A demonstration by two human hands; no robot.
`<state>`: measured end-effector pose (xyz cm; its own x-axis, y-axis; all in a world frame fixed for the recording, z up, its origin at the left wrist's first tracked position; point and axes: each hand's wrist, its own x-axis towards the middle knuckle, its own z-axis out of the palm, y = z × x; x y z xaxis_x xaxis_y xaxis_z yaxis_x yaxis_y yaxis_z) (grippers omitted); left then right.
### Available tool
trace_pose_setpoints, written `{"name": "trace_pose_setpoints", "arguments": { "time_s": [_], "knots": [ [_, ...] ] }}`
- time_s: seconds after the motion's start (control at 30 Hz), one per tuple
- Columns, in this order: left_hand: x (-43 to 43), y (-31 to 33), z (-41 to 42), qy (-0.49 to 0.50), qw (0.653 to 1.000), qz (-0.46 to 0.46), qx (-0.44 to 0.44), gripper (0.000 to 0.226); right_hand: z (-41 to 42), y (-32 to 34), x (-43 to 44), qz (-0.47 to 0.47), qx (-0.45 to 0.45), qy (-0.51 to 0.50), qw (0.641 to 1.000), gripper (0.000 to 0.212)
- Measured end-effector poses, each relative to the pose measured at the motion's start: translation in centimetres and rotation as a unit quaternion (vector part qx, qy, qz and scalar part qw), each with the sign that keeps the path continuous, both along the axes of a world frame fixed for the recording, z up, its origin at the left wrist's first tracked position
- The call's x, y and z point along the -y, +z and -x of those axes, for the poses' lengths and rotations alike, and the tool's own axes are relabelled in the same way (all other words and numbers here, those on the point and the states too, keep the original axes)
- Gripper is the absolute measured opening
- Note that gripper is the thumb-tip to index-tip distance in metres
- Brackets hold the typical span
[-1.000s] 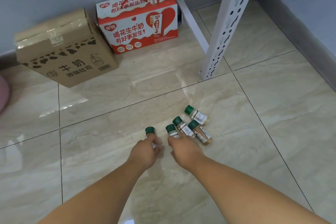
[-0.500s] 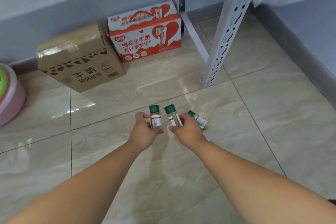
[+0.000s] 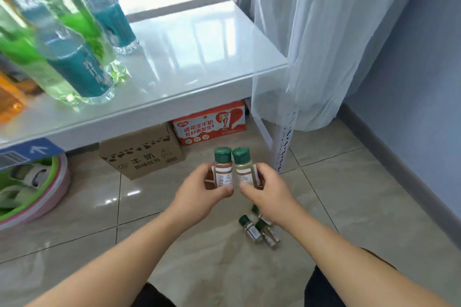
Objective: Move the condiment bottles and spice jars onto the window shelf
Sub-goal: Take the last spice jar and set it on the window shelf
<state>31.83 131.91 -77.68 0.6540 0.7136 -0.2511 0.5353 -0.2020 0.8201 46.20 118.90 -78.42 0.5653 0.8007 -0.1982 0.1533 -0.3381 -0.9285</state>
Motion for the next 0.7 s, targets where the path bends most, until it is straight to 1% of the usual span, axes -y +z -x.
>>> {"name": "trace_pose_setpoints", "arguments": {
  "time_s": [0.13, 0.23, 0.3, 0.37, 0.47, 0.5, 0.7],
  "knots": [
    [0.0, 6.7, 0.0, -0.013, 0.998, -0.022, 0.057, 0.037, -0.7, 6.0, -0.2, -0.057, 0.012, 0.007, 0.998, 0.03],
    [0.3, 11.5, -0.2, -0.017, 0.994, -0.036, 0.104, 0.033, -1.1, 10.8, -0.5, -0.102, 0.057, 0.005, 0.993, 0.023],
    [0.8, 15.7, -0.1, -0.012, 0.991, -0.045, 0.123, 0.034, -1.1, 15.1, -0.2, -0.125, 0.074, -0.005, 0.989, 0.02],
    [1.3, 21.3, 0.2, -0.012, 0.99, -0.059, 0.13, 0.033, -0.8, 20.8, 0.1, -0.134, 0.091, -0.002, 0.987, 0.019],
    [1.5, 30.5, 0.7, -0.023, 0.99, -0.068, 0.125, 0.033, -0.4, 30.1, 0.7, -0.13, 0.113, 0.005, 0.985, 0.031],
    [1.5, 33.7, 0.8, -0.028, 0.99, -0.074, 0.118, 0.032, -0.3, 33.1, 0.8, -0.128, 0.117, 0.003, 0.985, 0.032],
    [1.4, 50.9, 1.4, -0.032, 0.987, -0.104, 0.114, 0.034, 0.7, 48.4, 1.3, -0.134, 0.121, -0.014, 0.984, 0.023]
  ]
}}
